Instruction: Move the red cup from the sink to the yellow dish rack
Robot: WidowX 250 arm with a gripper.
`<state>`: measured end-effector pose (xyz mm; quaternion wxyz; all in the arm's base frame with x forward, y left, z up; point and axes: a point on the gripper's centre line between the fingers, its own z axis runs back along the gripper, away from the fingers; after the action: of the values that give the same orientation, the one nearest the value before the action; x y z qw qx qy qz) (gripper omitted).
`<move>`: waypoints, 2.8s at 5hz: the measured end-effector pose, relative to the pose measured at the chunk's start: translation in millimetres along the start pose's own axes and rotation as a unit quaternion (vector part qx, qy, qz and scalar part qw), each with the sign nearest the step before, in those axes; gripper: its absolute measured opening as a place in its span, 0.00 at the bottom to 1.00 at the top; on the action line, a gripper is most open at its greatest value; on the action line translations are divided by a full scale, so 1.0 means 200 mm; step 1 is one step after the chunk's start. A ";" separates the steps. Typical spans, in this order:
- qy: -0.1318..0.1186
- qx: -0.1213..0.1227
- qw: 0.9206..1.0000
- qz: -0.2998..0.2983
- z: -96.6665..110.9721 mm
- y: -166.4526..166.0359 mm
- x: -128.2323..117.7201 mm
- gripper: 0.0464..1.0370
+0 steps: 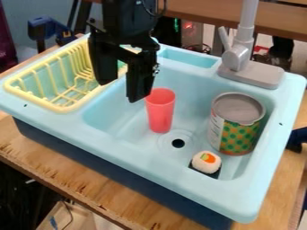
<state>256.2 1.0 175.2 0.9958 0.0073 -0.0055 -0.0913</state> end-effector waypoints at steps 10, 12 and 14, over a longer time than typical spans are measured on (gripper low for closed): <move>0.006 -0.008 1.000 -0.015 -0.25 -0.14 0.35 0.96; 0.033 -0.008 0.999 -0.014 -0.29 -0.13 0.33 0.92; 0.012 -0.011 1.000 0.012 -0.33 -0.06 0.35 0.34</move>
<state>323.6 -22.1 109.5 0.9968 -0.0023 0.0076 -0.0797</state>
